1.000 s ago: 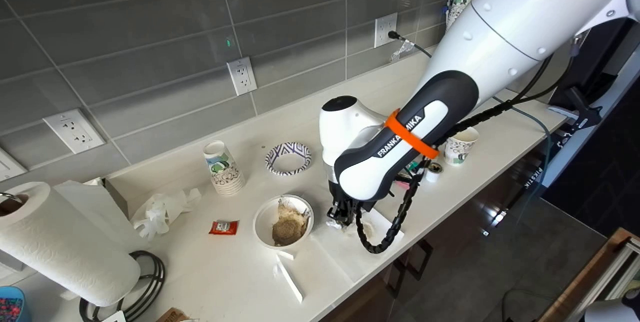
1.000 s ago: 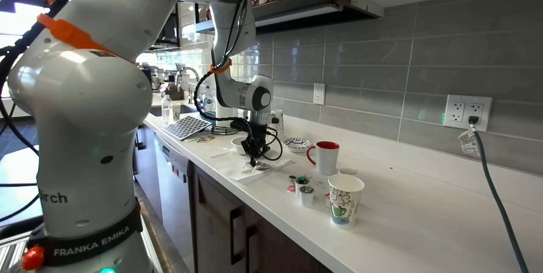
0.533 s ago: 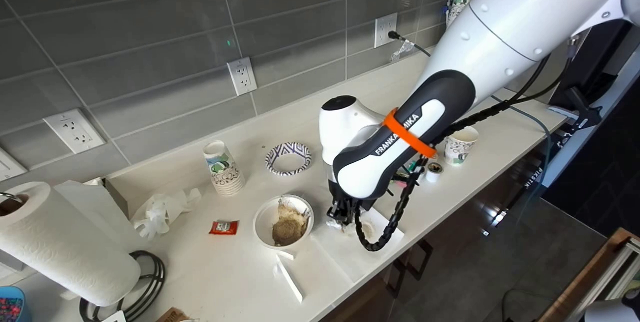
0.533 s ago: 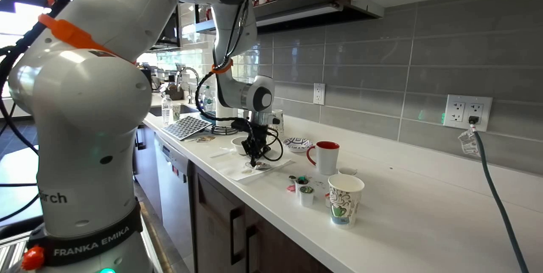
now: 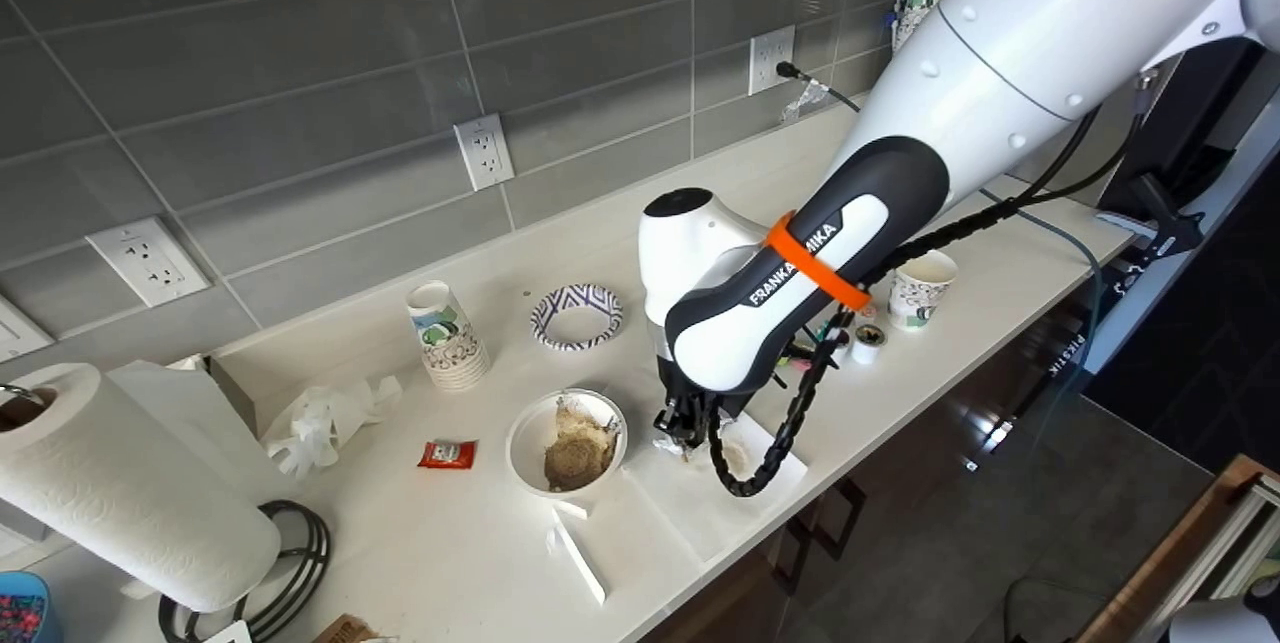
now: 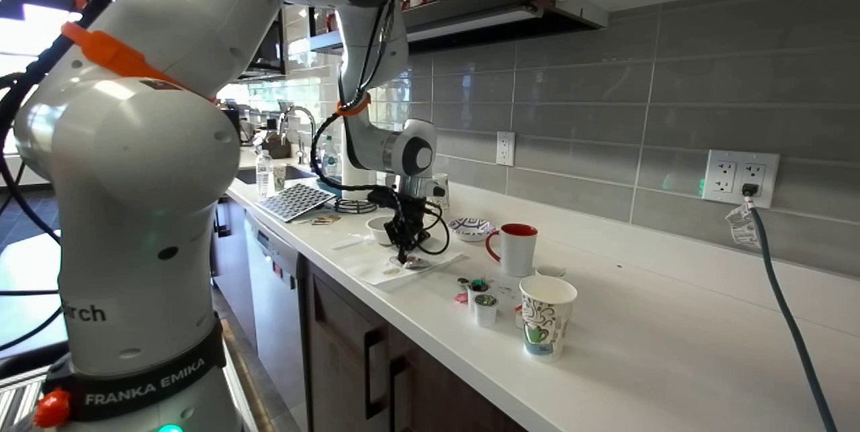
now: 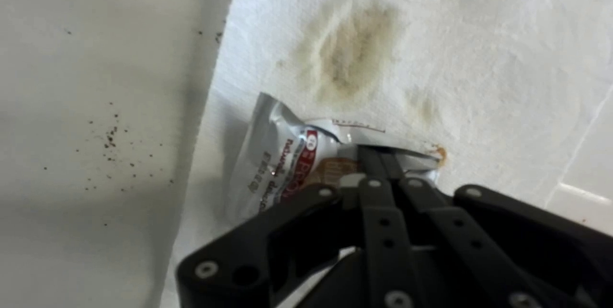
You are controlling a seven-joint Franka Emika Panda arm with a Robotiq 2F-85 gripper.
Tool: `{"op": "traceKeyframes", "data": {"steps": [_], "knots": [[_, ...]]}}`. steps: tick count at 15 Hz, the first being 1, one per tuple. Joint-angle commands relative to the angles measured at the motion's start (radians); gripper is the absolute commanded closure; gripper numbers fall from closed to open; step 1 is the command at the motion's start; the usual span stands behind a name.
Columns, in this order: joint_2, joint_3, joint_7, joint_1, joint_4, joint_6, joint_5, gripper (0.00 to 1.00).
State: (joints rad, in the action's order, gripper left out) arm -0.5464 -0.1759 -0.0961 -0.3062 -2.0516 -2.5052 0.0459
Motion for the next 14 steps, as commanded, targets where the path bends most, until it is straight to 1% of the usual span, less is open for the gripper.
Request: {"op": "traceKeyframes", "data": {"steps": [1,9,14], "knots": [[0.027,0.0,-0.015,-0.002,-0.024,0.011,-0.005,1.0],[0.028,-0.027,0.003,0.007,-0.021,0.008,-0.026,1.0],[0.014,-0.018,-0.011,0.0,-0.017,0.016,-0.018,1.0]]}}
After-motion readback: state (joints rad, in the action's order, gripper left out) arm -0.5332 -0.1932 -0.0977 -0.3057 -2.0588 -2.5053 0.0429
